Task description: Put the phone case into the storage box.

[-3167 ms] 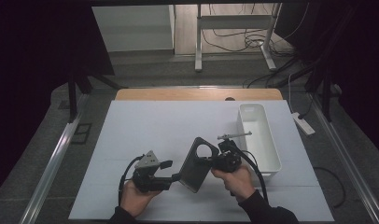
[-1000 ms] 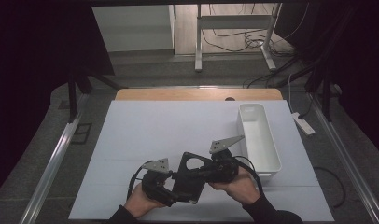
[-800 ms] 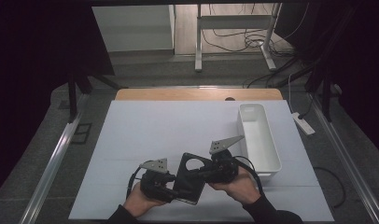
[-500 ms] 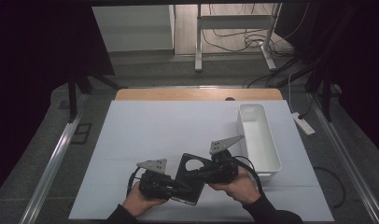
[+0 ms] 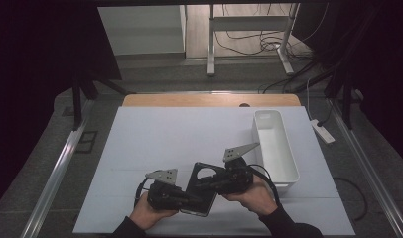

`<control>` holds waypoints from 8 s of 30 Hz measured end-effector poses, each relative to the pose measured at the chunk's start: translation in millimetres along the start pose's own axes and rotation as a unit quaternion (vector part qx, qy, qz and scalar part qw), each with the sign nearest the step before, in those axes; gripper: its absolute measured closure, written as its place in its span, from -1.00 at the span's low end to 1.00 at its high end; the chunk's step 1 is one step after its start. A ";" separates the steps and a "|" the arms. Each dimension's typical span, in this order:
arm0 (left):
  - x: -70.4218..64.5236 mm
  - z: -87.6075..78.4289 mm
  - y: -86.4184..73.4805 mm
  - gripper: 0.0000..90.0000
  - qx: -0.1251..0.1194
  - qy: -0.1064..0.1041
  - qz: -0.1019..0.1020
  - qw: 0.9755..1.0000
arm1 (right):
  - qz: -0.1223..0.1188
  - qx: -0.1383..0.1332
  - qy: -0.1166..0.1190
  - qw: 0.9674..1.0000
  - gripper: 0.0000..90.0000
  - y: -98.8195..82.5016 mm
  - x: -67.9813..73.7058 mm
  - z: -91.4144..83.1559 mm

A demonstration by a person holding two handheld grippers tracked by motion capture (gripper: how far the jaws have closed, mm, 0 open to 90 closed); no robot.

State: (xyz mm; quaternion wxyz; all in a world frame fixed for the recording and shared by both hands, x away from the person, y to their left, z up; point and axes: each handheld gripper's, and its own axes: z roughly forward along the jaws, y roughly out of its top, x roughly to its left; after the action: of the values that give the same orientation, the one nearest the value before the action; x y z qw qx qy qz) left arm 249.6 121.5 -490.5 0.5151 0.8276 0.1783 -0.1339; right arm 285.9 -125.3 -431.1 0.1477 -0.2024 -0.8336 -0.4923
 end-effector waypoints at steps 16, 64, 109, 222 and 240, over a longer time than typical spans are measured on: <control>1.0 -2.7 -1.7 0.89 0.011 0.072 -0.025 0.997 | -0.017 -0.025 -0.105 0.994 -0.45 3.3 0.1 -11.3; -2.1 1.1 -6.1 0.88 -0.003 0.171 -0.050 0.984 | 0.004 -0.049 -0.232 0.971 -0.99 7.4 -4.4 -32.7; 1.8 8.5 -8.3 0.87 -0.015 0.117 -0.056 0.991 | -0.016 -0.109 -0.206 0.972 0.79 6.7 7.6 -36.7; -49.2 -106.9 -94.2 -1.00 -0.018 0.355 -0.096 0.930 | 0.017 -0.137 -0.317 0.938 0.80 55.3 -44.7 -151.8; -50.5 -110.7 -99.5 -1.00 -0.024 0.362 -0.109 0.925 | 0.015 -0.148 -0.347 0.926 0.80 58.6 -61.2 -174.4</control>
State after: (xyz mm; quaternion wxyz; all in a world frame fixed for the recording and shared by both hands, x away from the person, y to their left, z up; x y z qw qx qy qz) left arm 165.2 253.6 -502.2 0.4174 0.7826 0.4449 0.1238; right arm 375.9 -265.2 -331.5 -0.1748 -0.3925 -0.7474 -0.5068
